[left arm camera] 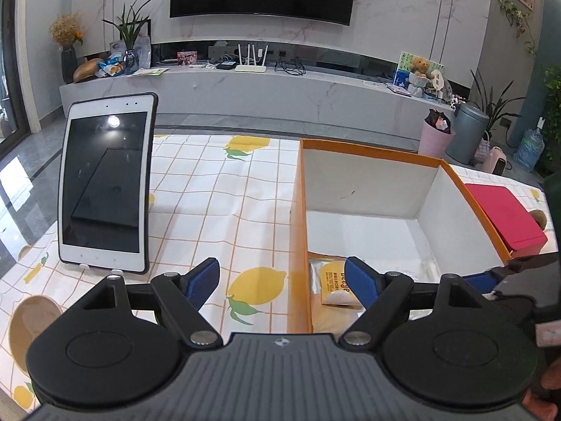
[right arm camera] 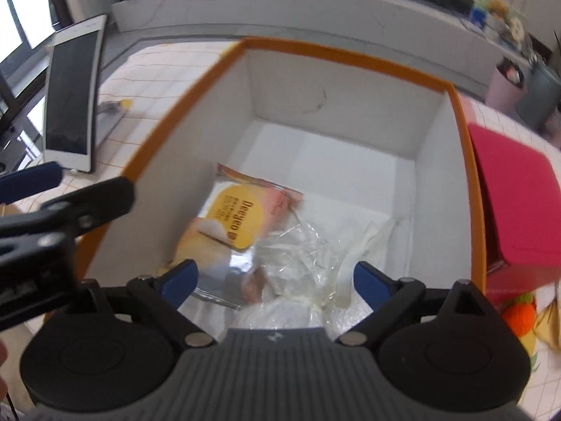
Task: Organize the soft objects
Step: 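Lower the plastic bag into the orange box and open the right gripper, then withdraw both grippers from the box back toward the soft items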
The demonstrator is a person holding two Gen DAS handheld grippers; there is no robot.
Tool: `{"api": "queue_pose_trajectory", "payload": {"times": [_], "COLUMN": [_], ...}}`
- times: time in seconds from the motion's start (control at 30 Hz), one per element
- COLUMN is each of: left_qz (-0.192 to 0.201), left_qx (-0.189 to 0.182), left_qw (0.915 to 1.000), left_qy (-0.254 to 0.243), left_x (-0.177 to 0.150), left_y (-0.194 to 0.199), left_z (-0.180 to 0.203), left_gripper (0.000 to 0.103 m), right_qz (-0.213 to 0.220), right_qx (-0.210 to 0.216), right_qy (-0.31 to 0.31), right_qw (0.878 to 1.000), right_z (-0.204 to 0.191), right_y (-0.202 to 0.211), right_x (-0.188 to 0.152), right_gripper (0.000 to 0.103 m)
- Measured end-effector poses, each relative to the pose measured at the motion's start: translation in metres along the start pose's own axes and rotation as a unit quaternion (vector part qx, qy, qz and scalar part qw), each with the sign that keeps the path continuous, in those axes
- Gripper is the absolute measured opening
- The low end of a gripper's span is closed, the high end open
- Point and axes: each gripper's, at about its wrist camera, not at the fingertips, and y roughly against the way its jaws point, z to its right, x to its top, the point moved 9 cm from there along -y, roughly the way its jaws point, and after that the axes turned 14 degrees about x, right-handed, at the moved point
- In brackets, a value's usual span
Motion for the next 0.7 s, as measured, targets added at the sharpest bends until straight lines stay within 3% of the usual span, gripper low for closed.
{"api": "queue_pose_trajectory", "payload": {"times": [0.07,0.4,0.57,0.7], "left_qz": [-0.003,0.017,0.018,0.026], "left_qx": [0.007,-0.004,-0.058,-0.073], "left_qw": [1.0000,0.9997,0.9977,0.9967], "left_qy": [0.001,0.016,0.030,0.026], "left_x": [0.001,0.014,0.022,0.019], "left_y": [0.001,0.034,0.074,0.106], "left_z": [0.000,0.003,0.019,0.039], "left_gripper": [0.095,0.095,0.095,0.095], "right_qz": [0.002,0.059,0.096,0.129], "right_qx": [-0.008,-0.013,-0.003,-0.035], "right_qy": [0.012,0.010,0.008,0.025], "right_qw": [1.000,0.998,0.995,0.991], "right_z": [-0.004,-0.021,-0.018,-0.002], "right_y": [0.003,0.044,0.091,0.138], "right_x": [0.000,0.005,-0.003,-0.025], "right_gripper": [0.100,0.100,0.100,0.100]}}
